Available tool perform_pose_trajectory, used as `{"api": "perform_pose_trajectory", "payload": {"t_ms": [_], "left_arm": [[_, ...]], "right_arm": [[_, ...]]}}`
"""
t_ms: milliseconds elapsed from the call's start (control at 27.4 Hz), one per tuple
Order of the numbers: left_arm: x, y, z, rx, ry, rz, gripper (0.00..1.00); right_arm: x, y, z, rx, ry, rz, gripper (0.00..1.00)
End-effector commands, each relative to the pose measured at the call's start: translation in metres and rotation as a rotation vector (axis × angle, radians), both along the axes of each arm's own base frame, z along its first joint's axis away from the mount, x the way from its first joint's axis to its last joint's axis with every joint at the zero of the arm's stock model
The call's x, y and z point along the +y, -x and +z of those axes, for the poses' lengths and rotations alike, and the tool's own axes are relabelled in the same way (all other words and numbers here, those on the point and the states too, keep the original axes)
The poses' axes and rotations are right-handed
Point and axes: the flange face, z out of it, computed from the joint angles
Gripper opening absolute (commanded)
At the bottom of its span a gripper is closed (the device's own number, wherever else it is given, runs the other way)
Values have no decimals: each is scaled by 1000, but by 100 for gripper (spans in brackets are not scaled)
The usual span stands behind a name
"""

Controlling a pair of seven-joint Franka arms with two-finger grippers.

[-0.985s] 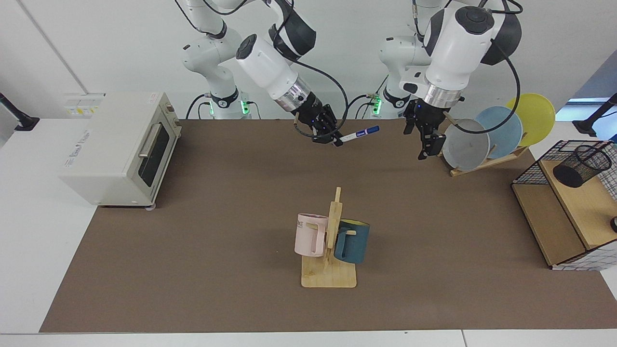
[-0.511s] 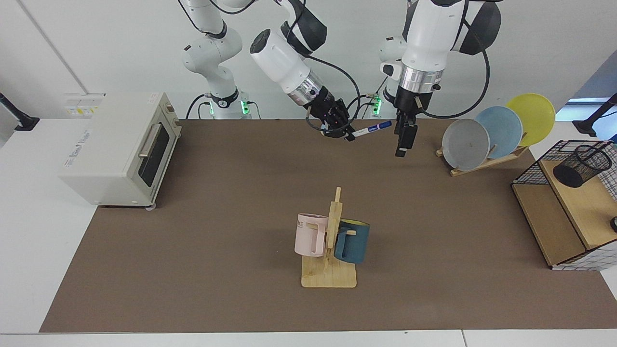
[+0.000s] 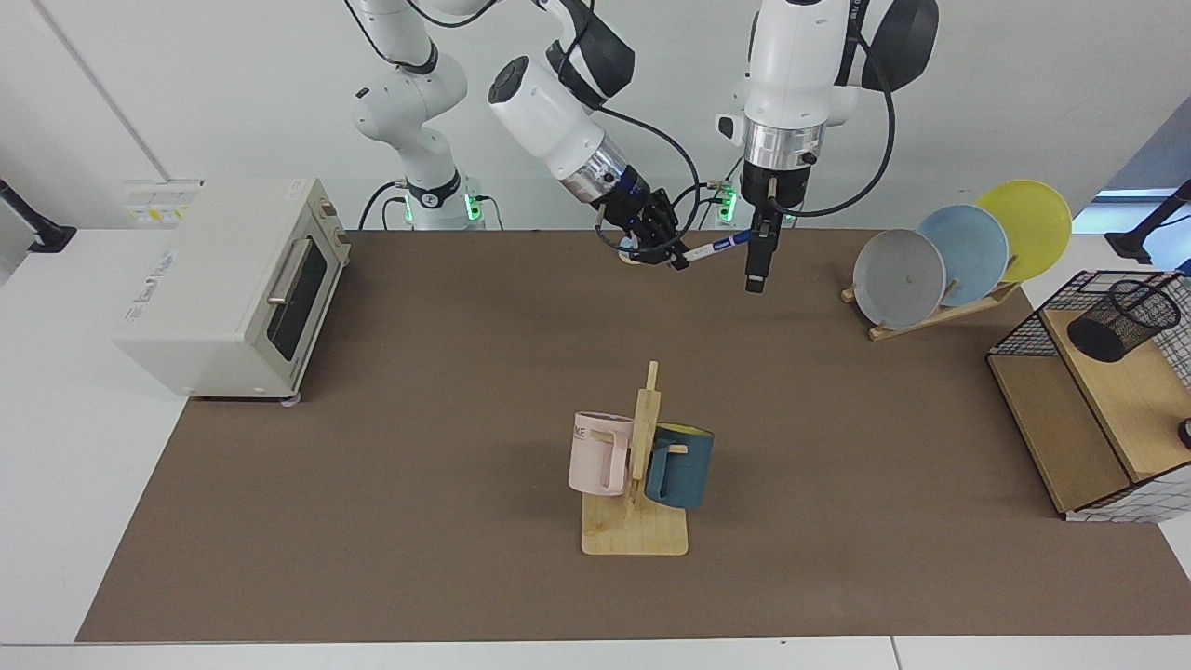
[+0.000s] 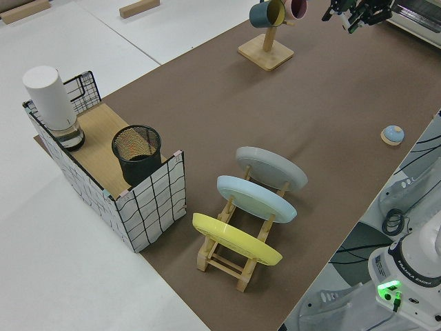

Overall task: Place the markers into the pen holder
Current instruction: 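Grasp the marker's capped end with the left gripper, then open the right gripper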

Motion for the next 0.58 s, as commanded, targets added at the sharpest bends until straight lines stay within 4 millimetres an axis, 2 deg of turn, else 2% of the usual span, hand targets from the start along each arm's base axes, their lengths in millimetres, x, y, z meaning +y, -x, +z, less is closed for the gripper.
{"api": "perform_pose_trajectory", "payload": {"t_ms": [0,109,255,365,474,547], "left_arm": [[-17,22,1,39,-19,-24,74],[-14,23,0,48,-25,-18,76],[7,13,-6,63,-26,18,79],[7,13,-5,66,-28,16,79],[5,15,-6,69,-30,12,78],[4,16,-5,69,-30,11,71]], "right_arm": [[8,-1,7,6,-32,-38,0],[8,-1,7,7,-31,-37,0],[8,-1,7,7,-31,-37,0],[8,-1,7,7,-31,-37,0],[9,0,8,7,-33,-35,0],[9,0,7,7,-31,-34,0]]}}
